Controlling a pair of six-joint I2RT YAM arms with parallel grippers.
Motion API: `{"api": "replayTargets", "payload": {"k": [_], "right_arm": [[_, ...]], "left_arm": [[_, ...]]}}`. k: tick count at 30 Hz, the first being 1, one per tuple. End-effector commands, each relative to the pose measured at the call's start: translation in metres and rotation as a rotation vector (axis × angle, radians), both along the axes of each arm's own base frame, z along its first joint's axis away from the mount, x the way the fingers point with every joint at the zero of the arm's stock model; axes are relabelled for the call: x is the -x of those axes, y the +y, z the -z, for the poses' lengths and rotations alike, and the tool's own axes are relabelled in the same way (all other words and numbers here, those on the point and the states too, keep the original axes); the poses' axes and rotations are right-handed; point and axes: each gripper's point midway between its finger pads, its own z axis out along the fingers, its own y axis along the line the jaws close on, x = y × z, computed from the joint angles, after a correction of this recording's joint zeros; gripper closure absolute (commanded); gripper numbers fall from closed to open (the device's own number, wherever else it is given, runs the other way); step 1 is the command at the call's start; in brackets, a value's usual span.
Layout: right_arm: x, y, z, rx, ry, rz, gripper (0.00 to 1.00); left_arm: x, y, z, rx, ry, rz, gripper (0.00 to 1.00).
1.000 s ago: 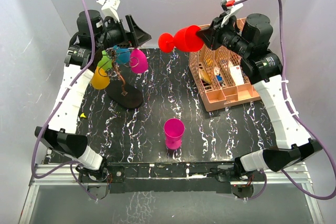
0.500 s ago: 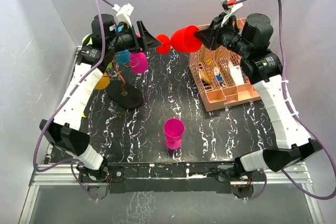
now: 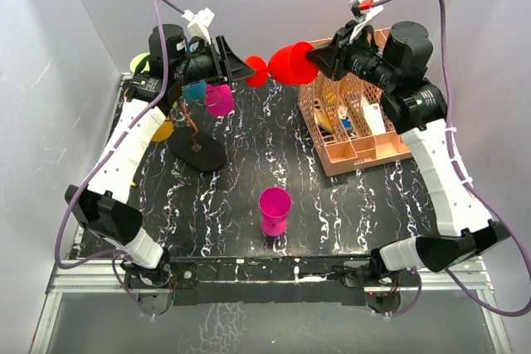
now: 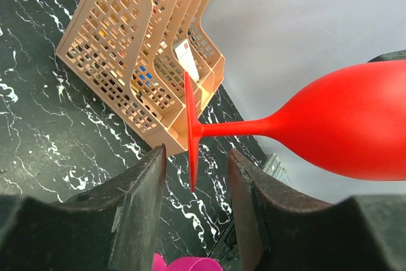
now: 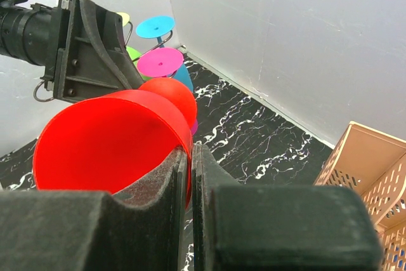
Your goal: Place the wine glass upside down on the wine glass rack
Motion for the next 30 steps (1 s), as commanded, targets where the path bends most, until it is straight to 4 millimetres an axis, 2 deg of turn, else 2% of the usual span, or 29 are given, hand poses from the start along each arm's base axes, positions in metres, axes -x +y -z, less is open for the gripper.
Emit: {"api": "replayTargets", "payload": {"k": [1, 10, 16, 19, 21, 24, 26, 30], "right_arm": [[0.018, -0.001, -0.038, -0.053, -0.112, -0.025, 0.92], [0.015, 0.0, -0.035, -0.05, -0.107, -0.024, 0.92], [0.014, -0.003, -0.031, -0.036, -0.115, -0.006, 0.92], [0.014, -0.007, -0.029, -0.018, -0.126, 0.015, 0.92], [0.016, -0.009, -0.024, -0.003, -0.126, 0.015, 0.83], [0.018, -0.015, -0.019, 0.022, -0.131, 0.022, 0.58], [0.021, -0.022, -0.019, 0.034, -0.141, 0.038, 0.47], [0.024, -0.038, -0.02, 0.058, -0.155, 0.08, 0.34]], "left_arm": [[0.006, -0.004, -0.007, 0.026, -0.012, 0.031, 0.6], [0.007, -0.005, -0.005, 0.028, -0.004, 0.034, 0.78], [0.008, -0.001, -0.009, 0.017, -0.018, 0.014, 1.0], [0.011, 0.003, -0.015, 0.007, -0.04, -0.003, 1.0], [0.011, 0.007, -0.018, -0.001, -0.055, -0.019, 1.0], [0.011, 0.017, -0.026, -0.011, -0.083, -0.05, 1.0], [0.01, 0.025, -0.031, -0.017, -0.102, -0.068, 1.0], [0.011, 0.04, -0.047, -0.08, -0.195, -0.101, 1.0]]}}
